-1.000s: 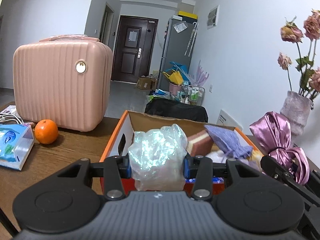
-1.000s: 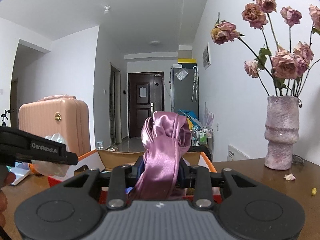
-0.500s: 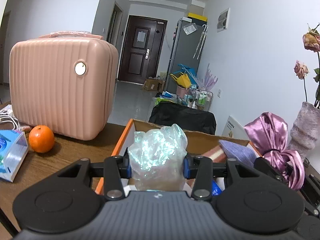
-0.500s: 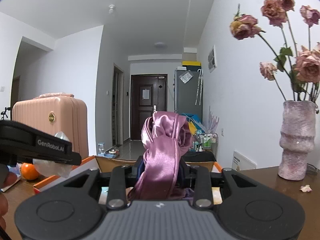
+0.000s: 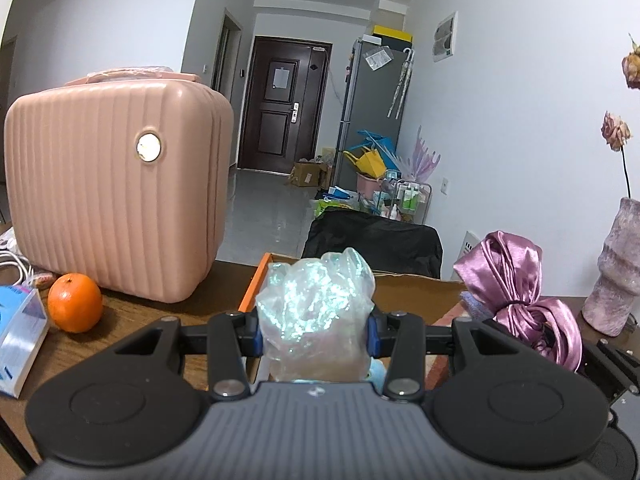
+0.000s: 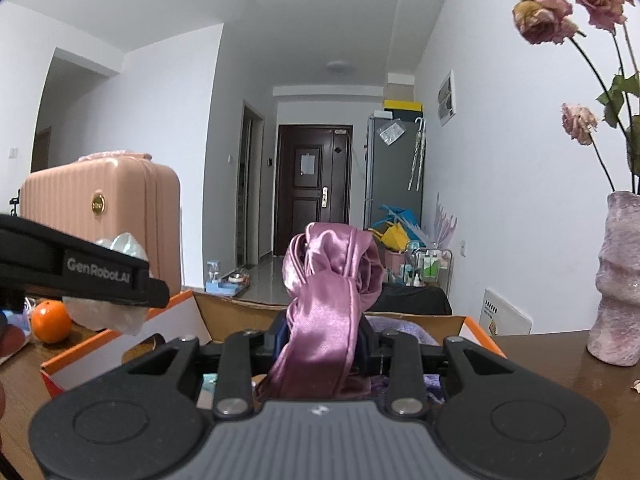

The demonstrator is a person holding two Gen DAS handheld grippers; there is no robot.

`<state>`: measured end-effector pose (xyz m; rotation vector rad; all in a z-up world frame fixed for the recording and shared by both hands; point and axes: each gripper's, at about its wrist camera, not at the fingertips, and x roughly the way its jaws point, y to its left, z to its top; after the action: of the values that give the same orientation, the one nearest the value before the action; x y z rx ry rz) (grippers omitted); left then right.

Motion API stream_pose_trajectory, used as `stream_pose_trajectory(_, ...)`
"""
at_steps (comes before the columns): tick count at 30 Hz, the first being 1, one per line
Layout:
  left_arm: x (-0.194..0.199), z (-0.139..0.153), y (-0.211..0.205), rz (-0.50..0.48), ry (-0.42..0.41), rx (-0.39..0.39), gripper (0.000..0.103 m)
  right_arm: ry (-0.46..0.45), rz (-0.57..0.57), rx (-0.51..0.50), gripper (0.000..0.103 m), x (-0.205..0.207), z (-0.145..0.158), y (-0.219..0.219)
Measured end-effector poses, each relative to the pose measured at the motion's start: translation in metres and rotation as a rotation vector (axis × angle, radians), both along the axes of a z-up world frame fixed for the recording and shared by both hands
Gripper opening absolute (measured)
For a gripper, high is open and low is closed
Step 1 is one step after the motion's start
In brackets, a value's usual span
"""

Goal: Organize soft objects
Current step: 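Carry the plastic-wrapped item with the left gripper while the right gripper carries the scrunchie over the box, then open both grippers to drop the plastic item and scrunchie into the box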

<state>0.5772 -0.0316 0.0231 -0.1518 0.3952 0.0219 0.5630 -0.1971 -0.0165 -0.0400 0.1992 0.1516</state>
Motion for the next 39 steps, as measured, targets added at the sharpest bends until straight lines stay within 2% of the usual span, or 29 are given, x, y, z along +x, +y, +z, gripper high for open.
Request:
stream_pose_trajectory(8, 0.01, -0.003, 0.0, -0.006, 0.002, 0.019, 0.044, 0.036, 0.028, -0.027, 0.034, 0.01, -0.003, 0.003)
stream_pose_trajectory(13, 0.013, -0.007, 0.0, -0.02, 0.025, 0.001, 0.053, 0.043, 0.032, -0.021, 0.041, 0.012, 0.0, 0.003)
stream_pose_trajectory(16, 0.013, -0.008, 0.001, -0.028, 0.03, -0.009, 0.068, 0.039, 0.034, -0.019, 0.053, 0.011, 0.001, 0.004)
stream_pose_trajectory(18, 0.011, -0.008, 0.002, -0.014, 0.019, -0.013, 0.074, 0.023, 0.026, -0.015, 0.068, 0.009, 0.002, 0.003)
stream_pose_trajectory(19, 0.009, -0.007, 0.002, -0.007, 0.011, -0.011, 0.083, 0.013, 0.021, -0.009, 0.073, 0.007, 0.003, 0.002)
stream_pose_trajectory(21, 0.008, -0.006, 0.003, 0.005, -0.001, -0.012, 0.093, -0.006, 0.01, 0.002, 0.087, 0.003, 0.004, 0.0)
stream_pose_trajectory(22, 0.006, -0.005, 0.004, 0.015, -0.01, -0.013, 0.1, -0.018, 0.003, 0.005, 0.089, 0.001, 0.005, -0.001)
stream_pose_trajectory(23, 0.004, -0.004, 0.004, 0.028, -0.021, -0.009, 0.103, -0.03, -0.001, 0.007, 0.092, -0.001, 0.005, -0.002)
stream_pose_trajectory(26, 0.001, 0.0, 0.006, 0.062, -0.054, 0.002, 0.103, -0.051, -0.012, 0.006, 0.103, -0.004, 0.006, -0.002)
stream_pose_trajectory(39, -0.002, 0.0, 0.014, 0.104, -0.046, -0.016, 0.103, -0.085, -0.024, 0.004, 0.103, -0.021, 0.009, -0.006)
